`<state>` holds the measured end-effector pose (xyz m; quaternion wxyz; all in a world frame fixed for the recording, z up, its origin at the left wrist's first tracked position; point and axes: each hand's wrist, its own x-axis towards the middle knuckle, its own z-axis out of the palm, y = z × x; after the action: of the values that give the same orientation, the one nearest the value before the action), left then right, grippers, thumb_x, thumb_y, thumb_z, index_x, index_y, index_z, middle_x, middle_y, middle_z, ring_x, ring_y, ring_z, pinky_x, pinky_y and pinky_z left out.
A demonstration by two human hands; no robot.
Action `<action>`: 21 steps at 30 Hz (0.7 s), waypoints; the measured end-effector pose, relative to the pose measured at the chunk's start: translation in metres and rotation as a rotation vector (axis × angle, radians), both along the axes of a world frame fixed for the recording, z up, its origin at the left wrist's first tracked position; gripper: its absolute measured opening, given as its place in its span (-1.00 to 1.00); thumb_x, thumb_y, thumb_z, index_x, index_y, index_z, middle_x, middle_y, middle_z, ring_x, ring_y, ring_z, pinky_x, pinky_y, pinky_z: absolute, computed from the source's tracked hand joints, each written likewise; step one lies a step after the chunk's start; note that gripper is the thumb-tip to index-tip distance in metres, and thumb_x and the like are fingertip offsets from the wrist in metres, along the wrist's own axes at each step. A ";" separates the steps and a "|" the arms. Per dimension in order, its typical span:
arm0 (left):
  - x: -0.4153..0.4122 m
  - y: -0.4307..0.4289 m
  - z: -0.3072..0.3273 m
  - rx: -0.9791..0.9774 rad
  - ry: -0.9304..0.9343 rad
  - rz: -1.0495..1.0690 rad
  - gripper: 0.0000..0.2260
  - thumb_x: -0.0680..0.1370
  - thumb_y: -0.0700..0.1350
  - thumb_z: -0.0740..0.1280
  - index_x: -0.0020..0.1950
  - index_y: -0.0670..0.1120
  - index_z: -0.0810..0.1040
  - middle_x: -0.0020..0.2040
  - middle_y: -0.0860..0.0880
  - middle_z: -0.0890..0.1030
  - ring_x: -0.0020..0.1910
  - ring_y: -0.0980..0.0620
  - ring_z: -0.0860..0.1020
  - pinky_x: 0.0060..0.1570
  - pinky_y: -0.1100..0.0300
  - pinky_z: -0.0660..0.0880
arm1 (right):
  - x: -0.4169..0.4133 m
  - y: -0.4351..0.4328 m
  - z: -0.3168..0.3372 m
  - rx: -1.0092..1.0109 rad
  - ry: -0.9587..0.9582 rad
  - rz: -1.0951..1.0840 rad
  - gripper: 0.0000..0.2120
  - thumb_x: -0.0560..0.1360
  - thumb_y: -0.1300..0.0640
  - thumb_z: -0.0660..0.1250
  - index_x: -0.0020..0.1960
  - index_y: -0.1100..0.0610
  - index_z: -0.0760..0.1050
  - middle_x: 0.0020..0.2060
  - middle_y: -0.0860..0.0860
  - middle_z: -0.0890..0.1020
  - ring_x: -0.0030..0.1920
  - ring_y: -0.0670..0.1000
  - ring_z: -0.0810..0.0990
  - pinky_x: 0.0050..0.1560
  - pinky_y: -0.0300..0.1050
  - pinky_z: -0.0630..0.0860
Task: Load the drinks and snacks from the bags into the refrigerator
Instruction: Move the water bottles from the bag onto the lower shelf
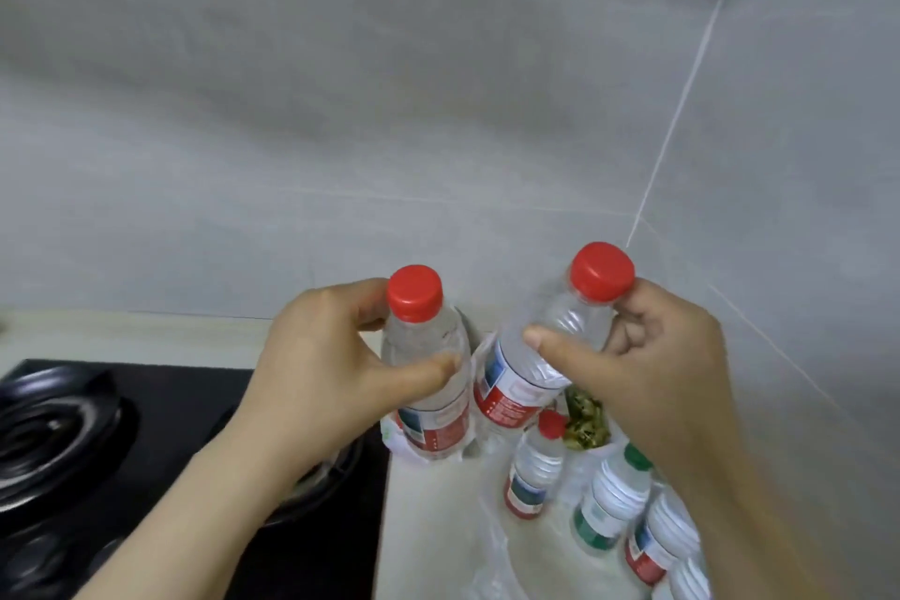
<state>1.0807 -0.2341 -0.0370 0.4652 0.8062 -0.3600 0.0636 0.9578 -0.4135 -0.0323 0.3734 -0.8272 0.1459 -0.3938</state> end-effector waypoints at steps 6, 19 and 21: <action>-0.031 0.049 0.008 -0.037 -0.018 0.261 -0.70 0.24 0.13 0.47 -0.08 0.09 0.63 -0.17 0.21 0.68 -0.15 0.23 0.64 -0.12 0.05 0.60 | 0.031 0.021 0.011 -0.041 0.015 0.313 -0.67 0.15 -0.12 0.56 -0.12 -0.22 0.57 -0.46 -0.03 0.58 -0.48 0.01 0.45 -0.39 -0.09 0.48; -0.155 0.183 0.026 0.038 -0.165 0.894 -0.70 0.24 0.23 0.44 -0.05 0.28 0.58 -0.09 0.39 0.61 -0.09 0.33 0.60 -0.11 0.23 0.59 | 0.054 0.166 0.017 -0.074 -0.115 1.067 -0.75 0.20 0.01 0.61 -0.18 -0.13 0.61 -0.49 -0.22 0.52 -0.49 -0.15 0.39 -0.45 -0.46 0.28; -0.179 0.210 0.027 0.066 -0.182 1.005 -0.71 0.22 0.30 0.41 -0.09 0.36 0.53 -0.10 0.45 0.58 -0.08 0.38 0.58 -0.13 0.36 0.54 | 0.047 0.200 0.022 -0.078 -0.137 1.185 -0.73 0.21 0.05 0.61 -0.15 -0.09 0.61 -0.44 -0.31 0.55 -0.45 -0.20 0.47 -0.42 -0.50 0.31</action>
<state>0.9014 -0.0245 -0.0095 0.3181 0.8851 0.0312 0.3382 1.0050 -0.2133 -0.0102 0.5072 -0.7536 -0.3794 -0.1758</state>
